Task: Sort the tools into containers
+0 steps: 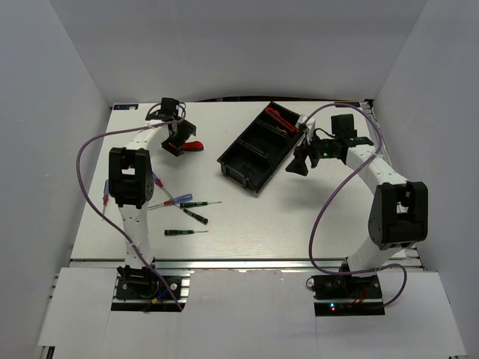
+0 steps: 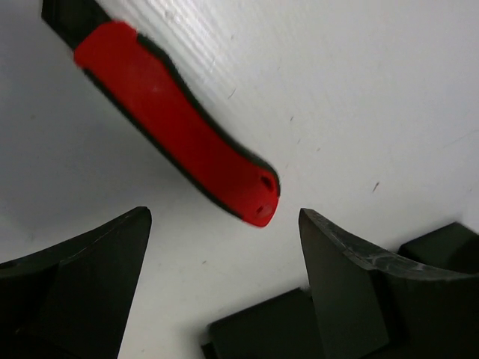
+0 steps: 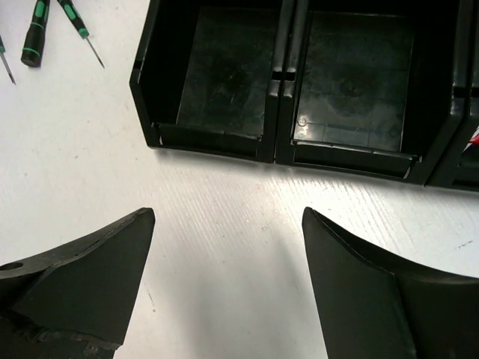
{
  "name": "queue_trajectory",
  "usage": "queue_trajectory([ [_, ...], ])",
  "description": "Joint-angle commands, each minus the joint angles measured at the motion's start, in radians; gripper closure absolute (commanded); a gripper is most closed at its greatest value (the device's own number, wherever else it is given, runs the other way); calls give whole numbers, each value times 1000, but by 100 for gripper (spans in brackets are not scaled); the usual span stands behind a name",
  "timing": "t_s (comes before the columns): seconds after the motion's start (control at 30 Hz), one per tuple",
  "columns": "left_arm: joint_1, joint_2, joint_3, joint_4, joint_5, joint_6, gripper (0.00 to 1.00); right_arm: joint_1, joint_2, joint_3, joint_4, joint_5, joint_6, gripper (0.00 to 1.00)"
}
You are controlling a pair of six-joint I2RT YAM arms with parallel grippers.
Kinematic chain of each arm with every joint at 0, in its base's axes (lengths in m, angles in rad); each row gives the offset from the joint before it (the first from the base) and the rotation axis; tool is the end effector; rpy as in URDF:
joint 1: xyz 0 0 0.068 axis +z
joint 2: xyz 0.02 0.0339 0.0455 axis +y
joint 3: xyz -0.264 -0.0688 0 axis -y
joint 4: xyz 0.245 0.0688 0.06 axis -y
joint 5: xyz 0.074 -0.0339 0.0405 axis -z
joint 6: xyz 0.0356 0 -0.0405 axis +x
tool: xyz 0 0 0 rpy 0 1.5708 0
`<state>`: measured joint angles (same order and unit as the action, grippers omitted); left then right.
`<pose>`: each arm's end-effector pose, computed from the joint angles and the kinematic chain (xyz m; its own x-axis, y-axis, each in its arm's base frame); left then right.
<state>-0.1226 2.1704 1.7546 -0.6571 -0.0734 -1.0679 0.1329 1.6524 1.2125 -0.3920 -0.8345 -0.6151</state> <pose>0.4664 -0.0548 0.1912 -0.4967 -0.8192 -0.2866 -0.7220 0.5733 -0.3874 0.3481 0.0731 0.2542 -0.2616 -0.4259 -0.8661 -0.8994 0.4331 0.0587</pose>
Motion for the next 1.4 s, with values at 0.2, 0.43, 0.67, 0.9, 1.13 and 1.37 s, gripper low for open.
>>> queue_trajectory([
  [0.2, 54, 81, 106, -64, -23, -104, 22, -6, -52, -42, 27, -37, 48, 11],
  [0.43, 67, 167, 183, -125, -22, -150, 27, -7, -40, -38, 39, -44, 83, 11],
  [0.67, 81, 241, 249, -189, -20, -74, 37, -7, -39, -31, 51, -43, 106, 11],
  [0.9, 93, 224, 172, -222, -81, 34, 52, -7, -43, -34, 48, -37, 107, 11],
  [1.13, 97, 177, 94, -233, -186, 193, 53, -6, -45, -34, 42, -34, 107, 11],
  [1.37, 98, 143, 34, -225, -171, 246, 40, -6, -45, -30, 33, -40, 106, 11],
])
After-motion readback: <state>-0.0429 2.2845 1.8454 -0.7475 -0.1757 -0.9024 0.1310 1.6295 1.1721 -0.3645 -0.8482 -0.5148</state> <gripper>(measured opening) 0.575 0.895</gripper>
